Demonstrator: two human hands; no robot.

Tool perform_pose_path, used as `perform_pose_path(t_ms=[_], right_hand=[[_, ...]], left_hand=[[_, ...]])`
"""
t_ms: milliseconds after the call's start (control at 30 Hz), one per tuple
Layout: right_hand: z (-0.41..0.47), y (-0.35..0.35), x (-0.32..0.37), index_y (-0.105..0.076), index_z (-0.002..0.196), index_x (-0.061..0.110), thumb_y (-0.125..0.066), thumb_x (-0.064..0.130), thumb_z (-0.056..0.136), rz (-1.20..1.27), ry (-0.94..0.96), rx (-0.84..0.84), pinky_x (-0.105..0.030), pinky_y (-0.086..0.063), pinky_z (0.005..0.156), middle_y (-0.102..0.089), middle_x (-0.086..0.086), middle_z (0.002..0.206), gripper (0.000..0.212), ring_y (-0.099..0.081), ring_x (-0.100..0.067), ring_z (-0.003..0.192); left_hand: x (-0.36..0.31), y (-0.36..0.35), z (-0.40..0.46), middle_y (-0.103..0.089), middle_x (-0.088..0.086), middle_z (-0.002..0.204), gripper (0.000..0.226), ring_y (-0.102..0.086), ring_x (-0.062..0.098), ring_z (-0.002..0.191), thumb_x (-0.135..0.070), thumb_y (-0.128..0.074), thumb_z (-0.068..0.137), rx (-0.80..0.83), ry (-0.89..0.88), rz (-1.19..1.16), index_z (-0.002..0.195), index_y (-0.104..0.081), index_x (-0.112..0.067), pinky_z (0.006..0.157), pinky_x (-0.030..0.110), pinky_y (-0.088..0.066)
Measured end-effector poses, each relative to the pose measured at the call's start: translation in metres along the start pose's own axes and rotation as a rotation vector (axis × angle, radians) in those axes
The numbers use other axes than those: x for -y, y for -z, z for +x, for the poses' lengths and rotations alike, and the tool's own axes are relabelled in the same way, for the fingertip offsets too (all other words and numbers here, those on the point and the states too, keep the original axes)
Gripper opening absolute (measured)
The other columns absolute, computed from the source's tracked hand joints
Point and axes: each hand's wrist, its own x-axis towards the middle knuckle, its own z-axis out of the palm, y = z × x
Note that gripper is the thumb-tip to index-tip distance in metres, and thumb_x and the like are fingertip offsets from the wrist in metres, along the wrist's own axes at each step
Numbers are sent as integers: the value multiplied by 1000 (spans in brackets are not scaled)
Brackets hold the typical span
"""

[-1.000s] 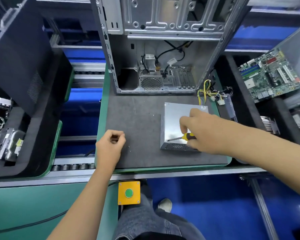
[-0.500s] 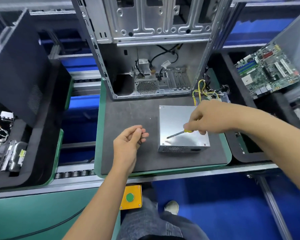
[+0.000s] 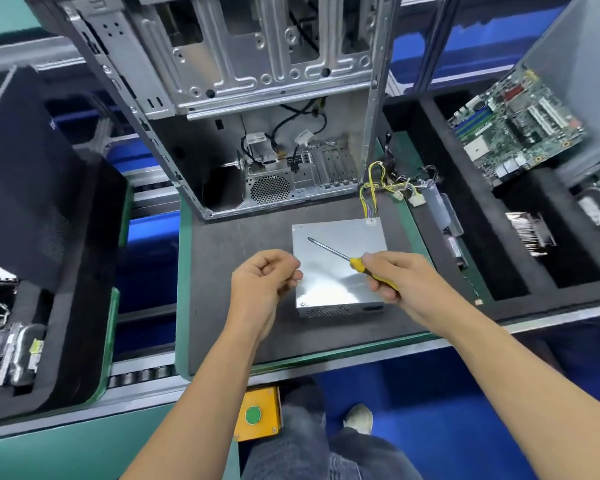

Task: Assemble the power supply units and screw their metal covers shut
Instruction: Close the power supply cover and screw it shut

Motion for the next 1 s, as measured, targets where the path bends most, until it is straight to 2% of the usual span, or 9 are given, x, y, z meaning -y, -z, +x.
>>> perform_pose_path(t_ms=[100,200,333,433,567,733,800,900,1000], right_hand=[[2,1,-1,-70,72,11,-67,49,83,-22,1,55,-19,-30,52,-52,-5,69,40,-34,-14,55],[5,2,-2,-66,82,-8,-68,51,81,-27,-11,79,-18,-31,51,-52,-6,67,58,-33,-15,54],[8,5,-3,-59,93,-20,-69,50,80,-2,-29,95,-19,-29,50,-51,-7,68,72,-32,-14,53],[9,7,-3,-61,91,-17,-69,50,81,-5,-52,117,-21,-28,51,-51,-8,68,68,-32,-14,53],[10,11,0,-65,72,-2,-68,47,86,-24,-85,143,-23,-27,53,-49,-8,65,51,-30,-16,54],[11,16,5,-63,80,-10,-71,51,79,-47,-120,169,-20,-28,52,-48,-6,62,62,-27,-16,53],[11,19,7,-67,88,-12,-72,49,77,-48,-148,177,-20,-29,50,-52,-6,63,62,-27,-16,52],[10,23,12,-76,82,0,-72,44,80,-32,-204,184,-20,-28,47,-57,-4,60,44,-26,-13,49],[10,26,19,-72,83,0,-71,36,82,11,-240,183,-20,-25,46,-53,3,57,37,-23,-12,48]], left_hand=[[-1,-6,2,-75,10,80,4,-70,19,75,-17,-79,77,25,-27,49,78,-77,-20,65,22,-54],[-3,-10,2,-75,12,85,8,-72,21,84,-13,-77,79,49,-69,55,77,-76,-20,72,23,-55],[-4,-13,2,-74,12,79,5,-71,18,77,-17,-78,72,28,-65,22,75,-77,-20,69,23,-55],[-6,-14,2,-73,12,77,6,-71,19,74,-19,-80,69,19,-73,34,73,-76,-20,68,23,-55],[-12,-13,2,-74,16,78,6,-72,21,73,-17,-81,70,35,-83,116,71,-75,-19,69,23,-56],[-18,-9,5,-73,17,73,28,-72,22,68,9,-75,77,77,-103,252,67,-74,-17,65,25,-56],[-19,-10,6,-72,16,71,26,-71,23,66,13,-75,75,98,-104,292,67,-72,-12,64,25,-56],[-21,-12,4,-72,17,70,18,-72,24,66,14,-77,72,134,-98,338,72,-70,-3,64,25,-57],[-20,-19,3,-72,16,69,23,-72,23,66,15,-78,71,136,-106,327,76,-70,-6,63,25,-57]])
